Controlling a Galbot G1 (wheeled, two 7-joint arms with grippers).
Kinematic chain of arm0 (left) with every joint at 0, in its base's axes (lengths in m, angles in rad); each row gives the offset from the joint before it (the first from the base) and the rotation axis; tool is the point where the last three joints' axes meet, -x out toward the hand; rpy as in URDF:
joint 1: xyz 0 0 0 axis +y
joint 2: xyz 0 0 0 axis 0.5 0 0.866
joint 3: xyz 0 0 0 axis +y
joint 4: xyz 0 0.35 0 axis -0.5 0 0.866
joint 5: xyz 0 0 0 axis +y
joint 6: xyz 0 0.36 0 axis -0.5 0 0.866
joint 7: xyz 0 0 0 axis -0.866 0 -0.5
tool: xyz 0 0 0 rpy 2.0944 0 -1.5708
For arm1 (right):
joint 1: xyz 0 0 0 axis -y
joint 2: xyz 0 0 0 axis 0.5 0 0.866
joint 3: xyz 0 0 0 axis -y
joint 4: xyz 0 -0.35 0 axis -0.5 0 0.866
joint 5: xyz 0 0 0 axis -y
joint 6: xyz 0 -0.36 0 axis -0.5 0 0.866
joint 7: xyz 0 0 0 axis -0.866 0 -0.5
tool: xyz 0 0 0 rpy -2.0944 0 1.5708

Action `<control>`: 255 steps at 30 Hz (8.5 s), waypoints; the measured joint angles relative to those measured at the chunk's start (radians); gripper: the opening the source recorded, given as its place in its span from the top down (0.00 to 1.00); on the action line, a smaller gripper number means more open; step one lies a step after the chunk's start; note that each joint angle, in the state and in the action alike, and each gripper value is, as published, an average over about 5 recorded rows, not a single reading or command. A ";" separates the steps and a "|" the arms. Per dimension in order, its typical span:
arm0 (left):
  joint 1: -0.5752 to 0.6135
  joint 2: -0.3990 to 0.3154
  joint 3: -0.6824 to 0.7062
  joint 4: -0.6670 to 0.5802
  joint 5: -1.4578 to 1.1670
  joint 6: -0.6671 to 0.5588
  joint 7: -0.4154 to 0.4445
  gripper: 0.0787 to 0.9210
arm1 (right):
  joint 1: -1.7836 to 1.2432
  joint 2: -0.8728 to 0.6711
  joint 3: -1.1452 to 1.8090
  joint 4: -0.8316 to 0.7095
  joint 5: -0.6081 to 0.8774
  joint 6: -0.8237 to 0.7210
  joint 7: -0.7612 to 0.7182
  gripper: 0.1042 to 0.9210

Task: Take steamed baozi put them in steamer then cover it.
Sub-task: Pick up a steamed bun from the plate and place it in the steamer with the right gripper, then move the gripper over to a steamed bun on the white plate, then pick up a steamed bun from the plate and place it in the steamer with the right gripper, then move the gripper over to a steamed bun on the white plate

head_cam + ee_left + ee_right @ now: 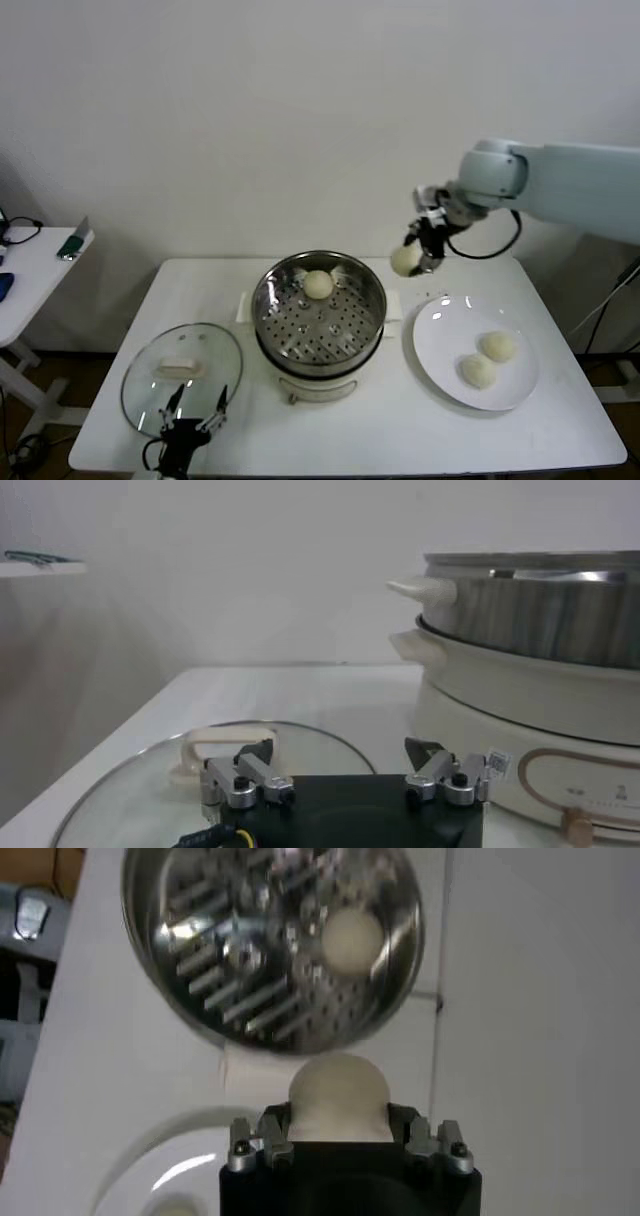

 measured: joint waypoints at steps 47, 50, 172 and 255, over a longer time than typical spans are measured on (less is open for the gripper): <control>-0.001 -0.005 -0.007 -0.012 -0.002 0.007 0.007 0.12 | -0.351 0.400 0.091 -0.157 0.044 -0.169 0.254 0.12; -0.001 -0.005 -0.004 -0.016 -0.003 0.011 0.010 0.12 | -0.306 0.363 0.076 -0.144 0.030 -0.138 0.206 0.12; 0.018 -0.022 -0.022 -0.038 0.008 0.026 0.001 0.12 | -0.219 0.284 0.043 0.158 -0.779 0.507 -0.103 0.31; 0.040 -0.037 -0.028 -0.040 0.034 0.003 0.003 0.12 | -0.802 -0.373 0.348 -0.442 -0.684 0.285 -0.108 0.12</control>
